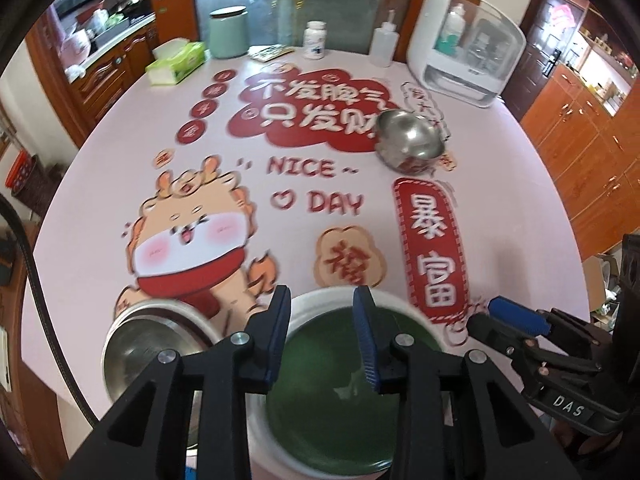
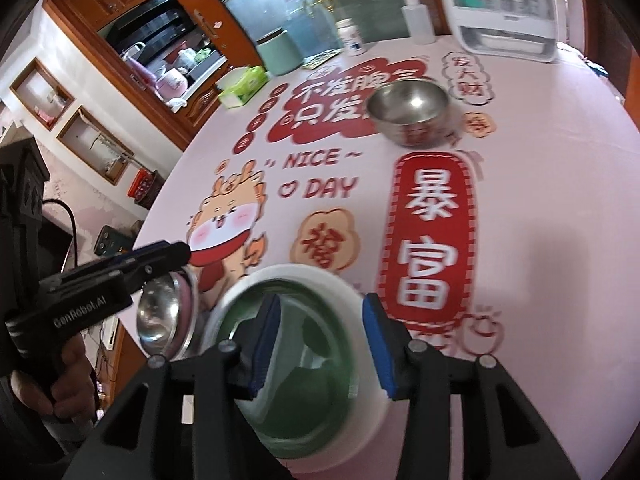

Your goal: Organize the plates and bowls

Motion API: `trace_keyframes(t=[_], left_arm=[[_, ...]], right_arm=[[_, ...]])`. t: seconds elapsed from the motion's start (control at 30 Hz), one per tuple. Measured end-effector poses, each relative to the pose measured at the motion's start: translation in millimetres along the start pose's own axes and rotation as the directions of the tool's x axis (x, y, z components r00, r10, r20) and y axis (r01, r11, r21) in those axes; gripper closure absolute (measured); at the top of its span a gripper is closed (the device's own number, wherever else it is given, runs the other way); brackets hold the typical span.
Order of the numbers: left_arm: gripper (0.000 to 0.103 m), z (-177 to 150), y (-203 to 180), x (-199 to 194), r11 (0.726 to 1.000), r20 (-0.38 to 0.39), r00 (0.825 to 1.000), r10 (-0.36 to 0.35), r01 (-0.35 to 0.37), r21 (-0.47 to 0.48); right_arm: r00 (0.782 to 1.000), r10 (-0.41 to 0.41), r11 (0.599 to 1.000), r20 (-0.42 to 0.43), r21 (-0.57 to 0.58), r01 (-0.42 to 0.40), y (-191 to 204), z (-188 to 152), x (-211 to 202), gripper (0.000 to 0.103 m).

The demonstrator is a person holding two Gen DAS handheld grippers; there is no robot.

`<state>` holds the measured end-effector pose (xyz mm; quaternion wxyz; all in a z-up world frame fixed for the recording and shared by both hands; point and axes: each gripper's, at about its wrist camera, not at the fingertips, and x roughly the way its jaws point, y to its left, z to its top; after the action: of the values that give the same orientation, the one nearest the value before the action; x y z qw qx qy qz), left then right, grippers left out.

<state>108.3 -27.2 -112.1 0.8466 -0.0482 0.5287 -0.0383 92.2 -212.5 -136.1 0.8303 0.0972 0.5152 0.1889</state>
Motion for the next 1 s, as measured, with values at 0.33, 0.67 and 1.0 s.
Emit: trace_keyframes(t=[0.33,0.67,1.0], left_arm=[[0.062,39,-48,16,0.999,0.009,1.000,-0.020,0.019,0.042],[0.056,99,-72,28,0.998,0.029,1.000,-0.002,0.000,0.068],[0.052,153,-85,44,0.996,0.054,0.999,0.011,-0.016,0.088]], right_arm=[[0.999,-0.025,0.999,0.043,0.027,0.024,-46,18,-23,0.060],[0.990,-0.052,0.998,0.131,0.029,0.048,-75,72,-36,0.060],[0.981,-0.038,0.998,0.191,0.060,0.027,-98,134,-34,0.060]])
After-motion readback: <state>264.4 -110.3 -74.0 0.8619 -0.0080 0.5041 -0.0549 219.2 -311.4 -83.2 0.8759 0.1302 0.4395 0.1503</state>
